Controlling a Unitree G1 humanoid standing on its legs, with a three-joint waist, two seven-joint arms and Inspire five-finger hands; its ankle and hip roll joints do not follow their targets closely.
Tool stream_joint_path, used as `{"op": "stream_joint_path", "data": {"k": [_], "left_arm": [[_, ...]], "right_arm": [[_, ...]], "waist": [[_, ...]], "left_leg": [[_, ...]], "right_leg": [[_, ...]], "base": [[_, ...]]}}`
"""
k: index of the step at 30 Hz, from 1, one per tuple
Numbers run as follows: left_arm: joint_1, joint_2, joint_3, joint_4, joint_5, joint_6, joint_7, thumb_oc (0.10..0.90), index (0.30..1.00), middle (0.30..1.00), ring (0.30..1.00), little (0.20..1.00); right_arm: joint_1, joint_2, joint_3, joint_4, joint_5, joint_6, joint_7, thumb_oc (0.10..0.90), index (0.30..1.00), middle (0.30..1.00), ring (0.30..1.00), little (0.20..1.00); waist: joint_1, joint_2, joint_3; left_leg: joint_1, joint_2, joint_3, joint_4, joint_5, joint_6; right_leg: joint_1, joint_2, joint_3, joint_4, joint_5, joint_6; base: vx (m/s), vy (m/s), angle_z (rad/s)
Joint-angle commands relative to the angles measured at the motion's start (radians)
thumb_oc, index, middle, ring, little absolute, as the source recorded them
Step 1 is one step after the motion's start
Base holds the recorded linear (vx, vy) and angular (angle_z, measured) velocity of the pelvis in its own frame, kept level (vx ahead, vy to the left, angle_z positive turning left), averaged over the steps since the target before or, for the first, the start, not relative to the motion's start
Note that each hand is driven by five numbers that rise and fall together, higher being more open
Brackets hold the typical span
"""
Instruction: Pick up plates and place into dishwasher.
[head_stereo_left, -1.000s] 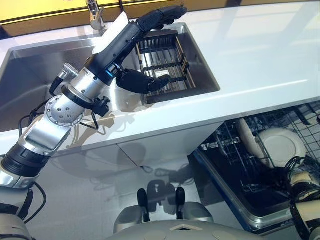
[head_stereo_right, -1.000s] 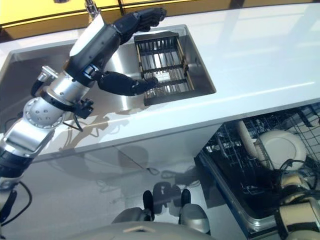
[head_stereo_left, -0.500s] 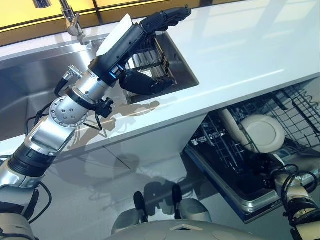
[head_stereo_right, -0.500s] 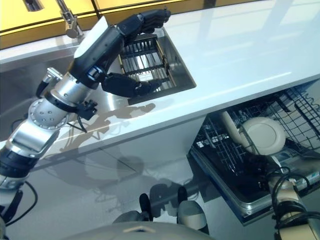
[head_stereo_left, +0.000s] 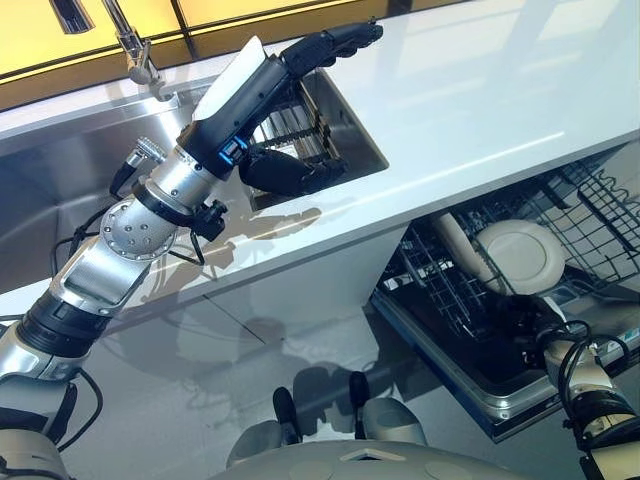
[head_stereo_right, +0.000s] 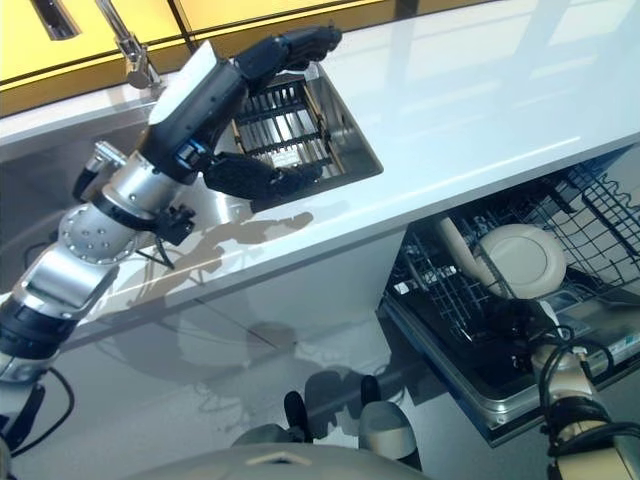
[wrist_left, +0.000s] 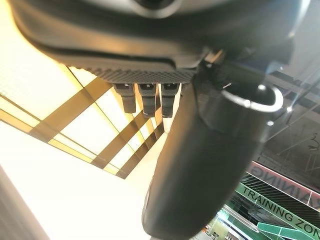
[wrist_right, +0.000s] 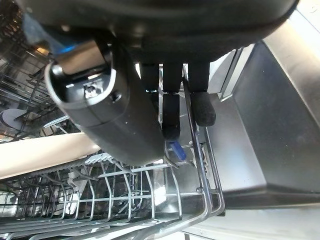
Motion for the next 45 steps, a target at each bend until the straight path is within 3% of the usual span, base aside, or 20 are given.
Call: {"op": "stream_joint_path", "data": {"k": [1,7,16,33,41,45], "left_arm": [[-0.073,-0.072,0.06,0.017,-0.021,-0.068,0.079,0.8,0.9,0.9,0.9,0.9],[-0.071,-0.073,0.056,0.034,-0.008,-0.076,0.09,0.8,0.9,0.9,0.9,0.9],[-0.09,-0.052,0.045,0.05,-0.005,-0.08,0.105,0.8,0.9,0.9,0.9,0.9],[-0.032,-0.023,0.083,0.087,-0.013,-0.105,0.095,0.8,0.9,0.9,0.9,0.9],[-0.02,-0.001,0.085,0.095,-0.023,-0.133,0.091,0.8,0.9,0.9,0.9,0.9],[-0.017,-0.005,0.09,0.091,-0.027,-0.135,0.085,0.8,0.9,0.9,0.9,0.9]], "right_arm": [[-0.157,0.082,-0.058,0.018,0.126,-0.106,0.043,0.1,0.3,0.3,0.3,0.2],[-0.203,0.086,-0.05,-0.003,0.129,-0.117,-0.024,0.1,0.3,0.3,0.3,0.2],[-0.404,0.064,0.005,0.019,0.155,-0.093,-0.097,0.1,0.3,0.3,0.3,0.2],[-0.573,-0.019,0.052,0.131,0.121,-0.07,-0.054,0.1,0.3,0.3,0.3,0.2],[-0.623,-0.057,0.059,0.133,0.116,-0.088,-0.085,0.1,0.3,0.3,0.3,0.2],[-0.616,-0.068,0.05,0.125,0.113,-0.131,-0.096,0.1,0.3,0.3,0.3,0.2]], "waist": [[0.065,0.046,-0.035],[0.071,0.055,-0.034],[0.106,0.071,-0.035],[0.17,0.069,-0.046],[0.184,0.069,-0.026],[0.182,0.065,-0.022]], "left_leg": [[0.05,-0.031,0.02,0.012,-0.139,0.018],[0.048,-0.035,0.01,0.011,-0.137,0.018],[0.033,-0.041,-0.023,0.008,-0.131,0.013],[0.009,-0.051,-0.085,0.007,-0.113,0.012],[-0.01,-0.05,-0.101,0.007,-0.103,0.009],[-0.011,-0.05,-0.103,0.007,-0.102,0.01]], "right_leg": [[-0.003,0.038,-0.014,0.033,-0.061,0.059],[-0.001,0.038,-0.01,0.03,-0.059,0.058],[0.0,0.038,-0.026,0.031,-0.064,0.047],[0.004,0.04,-0.064,0.035,-0.074,0.03],[-0.01,0.044,-0.074,0.045,-0.078,0.023],[-0.011,0.044,-0.075,0.045,-0.077,0.023]], "base": [[0.0,0.0,0.0],[0.0,-0.01,-0.02],[0.0,-0.003,0.01],[0.04,-0.002,0.11],[0.02,-0.003,0.09],[0.0,0.0,0.0]]}}
